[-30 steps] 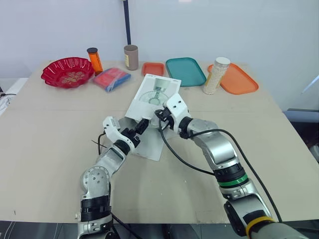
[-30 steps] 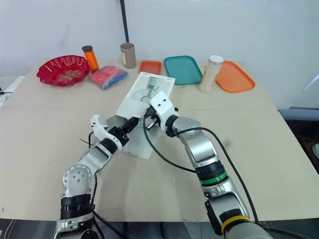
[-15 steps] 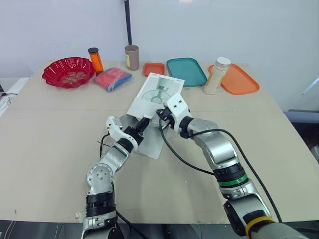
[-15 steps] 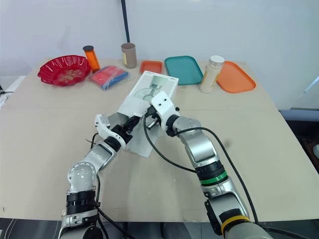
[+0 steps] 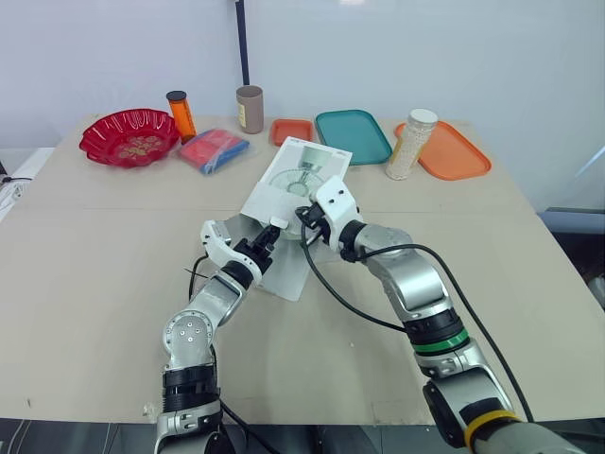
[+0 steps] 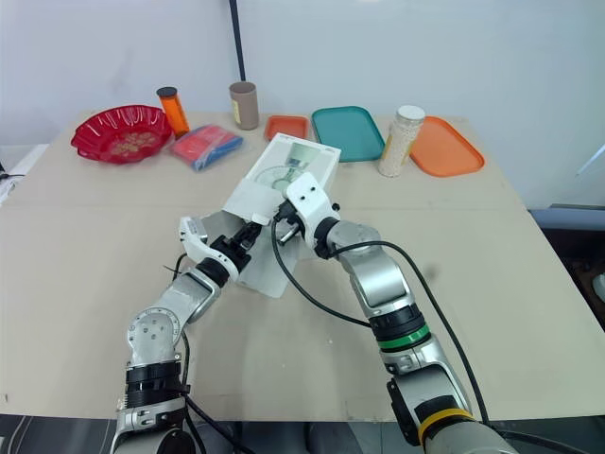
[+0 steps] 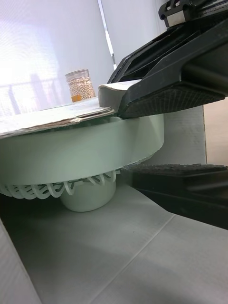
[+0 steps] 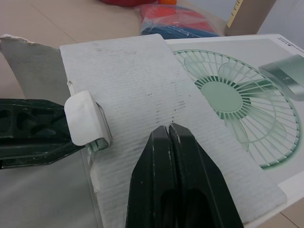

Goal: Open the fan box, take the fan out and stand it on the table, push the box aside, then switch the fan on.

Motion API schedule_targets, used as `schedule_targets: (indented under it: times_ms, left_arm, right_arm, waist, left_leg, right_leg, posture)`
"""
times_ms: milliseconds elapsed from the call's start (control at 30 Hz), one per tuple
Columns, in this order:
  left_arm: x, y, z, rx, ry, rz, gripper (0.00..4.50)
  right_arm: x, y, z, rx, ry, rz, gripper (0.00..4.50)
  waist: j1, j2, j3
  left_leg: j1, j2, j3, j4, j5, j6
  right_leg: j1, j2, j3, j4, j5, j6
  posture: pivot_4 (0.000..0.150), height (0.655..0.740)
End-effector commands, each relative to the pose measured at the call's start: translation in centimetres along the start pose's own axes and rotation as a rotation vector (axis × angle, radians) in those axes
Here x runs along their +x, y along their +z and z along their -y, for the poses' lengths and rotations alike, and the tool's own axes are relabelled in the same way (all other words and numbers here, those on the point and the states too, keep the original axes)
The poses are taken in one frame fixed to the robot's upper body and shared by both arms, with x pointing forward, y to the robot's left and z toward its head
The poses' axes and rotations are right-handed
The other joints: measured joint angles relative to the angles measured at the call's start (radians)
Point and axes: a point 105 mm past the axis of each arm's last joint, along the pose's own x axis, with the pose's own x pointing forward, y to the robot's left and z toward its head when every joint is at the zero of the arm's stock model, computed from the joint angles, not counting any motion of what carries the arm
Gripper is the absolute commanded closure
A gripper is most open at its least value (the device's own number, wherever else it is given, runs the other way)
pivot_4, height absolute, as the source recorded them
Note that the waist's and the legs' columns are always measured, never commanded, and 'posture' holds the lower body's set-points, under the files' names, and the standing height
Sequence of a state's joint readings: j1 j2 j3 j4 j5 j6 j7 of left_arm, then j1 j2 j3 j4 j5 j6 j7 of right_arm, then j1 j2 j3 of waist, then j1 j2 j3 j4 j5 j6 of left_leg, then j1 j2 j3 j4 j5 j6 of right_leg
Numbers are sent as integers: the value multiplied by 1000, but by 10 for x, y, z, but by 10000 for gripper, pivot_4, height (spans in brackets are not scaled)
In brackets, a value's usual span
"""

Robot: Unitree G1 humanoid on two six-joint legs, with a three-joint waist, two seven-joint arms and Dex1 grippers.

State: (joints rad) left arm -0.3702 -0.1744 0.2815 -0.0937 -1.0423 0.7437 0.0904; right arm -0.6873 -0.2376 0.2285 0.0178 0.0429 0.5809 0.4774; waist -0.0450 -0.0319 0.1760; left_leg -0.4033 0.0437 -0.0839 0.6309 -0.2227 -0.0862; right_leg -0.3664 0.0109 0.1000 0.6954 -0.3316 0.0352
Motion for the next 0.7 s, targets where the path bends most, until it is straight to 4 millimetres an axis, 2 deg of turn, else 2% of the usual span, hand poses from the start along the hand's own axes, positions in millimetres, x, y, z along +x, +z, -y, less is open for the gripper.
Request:
schedule_targets:
  times_ms: [33,267,433,700]
  left_arm:
    - [-4,-8,-1,-6,17,-21,34479]
    - [-12,-6,-3,-20,40,-50,34479]
    - [-30,2,-5,5,64,-72,34479]
    - [-54,1,-7,25,100,-124,34479]
  right_arm:
    - [4,-15,-3,32,0,-66,45000]
    - [5,-16,1,50,-28,-82,45000]
    - [5,-17,4,63,-48,-90,45000]
    - [5,-14,4,64,-53,-88,45000]
  waist:
    - [0,0,0]
    - [-1,0,0]
    - [-1,0,0]
    - [-1,0,0]
  left_leg:
    - [0,0,0,0,0,0]
    - [0,0,0,-1,0,0]
    - [0,1,0,-1,0,0]
    - [1,1,0,-1,0,0]
  right_leg:
    - [0,0,0,0,0,0]
    - [0,0,0,0,0,0]
    - [0,0,0,-1,0,0]
    - [0,0,0,-1,0,0]
  posture:
    - [1500,7400]
    - [1500,7400]
    - [1500,7400]
    - [1500,7400]
